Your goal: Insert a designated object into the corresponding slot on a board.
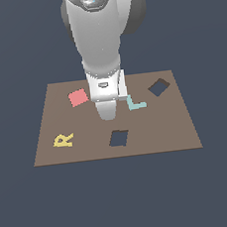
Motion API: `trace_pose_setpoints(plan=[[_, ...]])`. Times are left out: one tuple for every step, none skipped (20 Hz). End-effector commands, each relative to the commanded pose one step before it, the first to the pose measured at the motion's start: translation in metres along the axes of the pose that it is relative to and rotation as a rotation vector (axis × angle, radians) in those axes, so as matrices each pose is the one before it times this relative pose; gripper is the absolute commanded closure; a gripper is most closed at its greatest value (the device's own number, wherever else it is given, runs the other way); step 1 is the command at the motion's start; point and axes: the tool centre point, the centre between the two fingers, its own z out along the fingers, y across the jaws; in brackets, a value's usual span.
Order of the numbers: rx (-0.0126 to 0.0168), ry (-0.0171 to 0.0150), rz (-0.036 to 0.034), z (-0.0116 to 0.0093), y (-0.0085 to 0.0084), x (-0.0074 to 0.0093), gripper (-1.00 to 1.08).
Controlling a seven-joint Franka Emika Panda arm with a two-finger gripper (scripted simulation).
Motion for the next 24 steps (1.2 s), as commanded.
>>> trace_pose_setpoints(plan=[[0.00014,0.00005,0.00462,0.00003,0.00013,0.00048,1.08],[-0.00001,0.00000,0.00463,-0.00002,0.00017,0.00036,1.08],[-0.00001,0.00000,0.00592,-0.00003,0.00022,0.00048,1.08],[-0.00001,0.00000,0.00726,-0.00003,0.00026,0.00058,1.08],[-0.00001,0.00000,0.00858,-0.00004,0.00031,0.00069,1.08],[-0.00002,0.00001,0.00991,-0.00004,0.00036,0.00080,1.08],[-0.00002,0.00001,0.01124,-0.00005,0.00041,0.00090,1.08],[-0.00002,0.00001,0.01257,-0.00005,0.00046,0.00102,1.08],[-0.00002,0.00001,0.01392,-0.00006,0.00051,0.00112,1.08],[-0.00002,0.00001,0.01528,-0.00007,0.00056,0.00123,1.08],[-0.00003,0.00001,0.01662,-0.00007,0.00061,0.00134,1.08],[-0.00003,0.00001,0.01799,-0.00008,0.00066,0.00145,1.08],[-0.00003,0.00001,0.01937,-0.00008,0.00072,0.00156,1.08],[-0.00003,0.00002,0.02074,-0.00009,0.00077,0.00167,1.08],[-0.00003,0.00002,0.02214,-0.00010,0.00082,0.00178,1.08],[-0.00003,0.00002,0.02355,-0.00010,0.00088,0.00190,1.08],[-0.00003,0.00002,0.02496,-0.00011,0.00093,0.00201,1.08],[-0.00003,0.00002,0.02640,-0.00011,0.00099,0.00213,1.08],[-0.00004,0.00002,0.02785,-0.00012,0.00104,0.00225,1.08],[-0.00004,0.00003,0.02931,-0.00013,0.00110,0.00236,1.08],[-0.00004,0.00003,0.03079,-0.00013,0.00116,0.00249,1.08],[-0.00004,0.00003,0.03230,-0.00014,0.00122,0.00261,1.08],[-0.00004,0.00003,0.03382,-0.00014,0.00128,0.00273,1.08],[-0.00004,0.00003,0.03537,-0.00015,0.00135,0.00285,1.08]])
